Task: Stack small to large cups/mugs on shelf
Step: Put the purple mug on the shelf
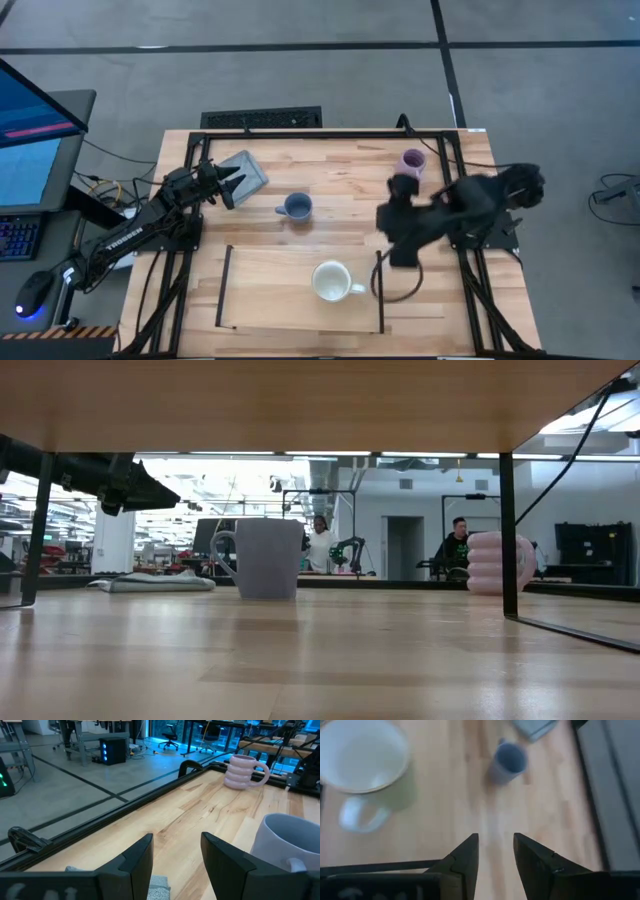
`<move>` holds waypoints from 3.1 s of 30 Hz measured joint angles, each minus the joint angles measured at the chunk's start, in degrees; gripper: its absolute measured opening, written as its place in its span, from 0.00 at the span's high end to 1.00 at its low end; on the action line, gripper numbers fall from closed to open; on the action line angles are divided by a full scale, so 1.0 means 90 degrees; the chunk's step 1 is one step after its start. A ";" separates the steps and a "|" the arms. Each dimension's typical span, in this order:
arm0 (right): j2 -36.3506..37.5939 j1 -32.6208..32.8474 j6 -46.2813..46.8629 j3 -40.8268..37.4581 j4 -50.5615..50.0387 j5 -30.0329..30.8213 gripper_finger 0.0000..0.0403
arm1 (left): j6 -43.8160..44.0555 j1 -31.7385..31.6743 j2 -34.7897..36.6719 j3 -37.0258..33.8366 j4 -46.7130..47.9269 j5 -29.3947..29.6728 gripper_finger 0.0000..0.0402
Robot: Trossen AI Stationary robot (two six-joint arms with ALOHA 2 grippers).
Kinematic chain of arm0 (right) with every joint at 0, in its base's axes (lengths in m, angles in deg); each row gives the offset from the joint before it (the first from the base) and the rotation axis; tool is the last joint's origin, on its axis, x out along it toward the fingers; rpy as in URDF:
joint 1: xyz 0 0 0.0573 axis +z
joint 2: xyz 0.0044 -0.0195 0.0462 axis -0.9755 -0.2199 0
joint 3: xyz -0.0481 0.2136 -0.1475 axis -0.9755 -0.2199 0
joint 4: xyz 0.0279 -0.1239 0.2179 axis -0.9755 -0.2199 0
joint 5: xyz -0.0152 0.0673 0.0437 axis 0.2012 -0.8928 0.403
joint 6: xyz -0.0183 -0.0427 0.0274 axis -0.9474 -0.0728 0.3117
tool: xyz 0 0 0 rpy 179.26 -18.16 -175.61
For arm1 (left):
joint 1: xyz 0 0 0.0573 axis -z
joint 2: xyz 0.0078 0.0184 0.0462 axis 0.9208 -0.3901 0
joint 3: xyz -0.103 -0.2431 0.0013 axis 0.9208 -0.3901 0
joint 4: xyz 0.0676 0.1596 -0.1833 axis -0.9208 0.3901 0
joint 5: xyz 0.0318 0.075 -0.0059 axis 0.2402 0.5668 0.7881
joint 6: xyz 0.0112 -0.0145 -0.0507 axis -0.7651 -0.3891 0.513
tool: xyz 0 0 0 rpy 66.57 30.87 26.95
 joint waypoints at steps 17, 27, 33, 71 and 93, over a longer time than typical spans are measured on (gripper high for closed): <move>0.1312 -0.1875 -0.1342 0.0000 -0.0002 0.0994 0.64 | -0.0034 0.0001 0.0001 -0.0001 -0.0002 0.0000 0.61; 0.1620 -0.3046 -0.1129 -0.0002 -0.0002 0.1327 0.64 | -0.0034 0.0000 -0.0001 0.0000 -0.0001 0.0000 0.61; 0.1689 -0.3527 -0.1002 -0.0002 -0.0002 0.1650 0.64 | -0.0162 -0.0001 -0.0001 0.0002 -0.0002 0.0000 0.61; 0.5481 -0.4735 0.0638 -0.6843 0.4120 0.1780 0.64 | -0.0172 0.0000 0.0000 0.0000 -0.0005 0.0000 0.61; 0.5674 -0.4964 0.2469 -0.8494 0.4046 0.1750 0.64 | -0.0163 0.0000 0.0000 -0.0001 -0.0005 0.0000 0.61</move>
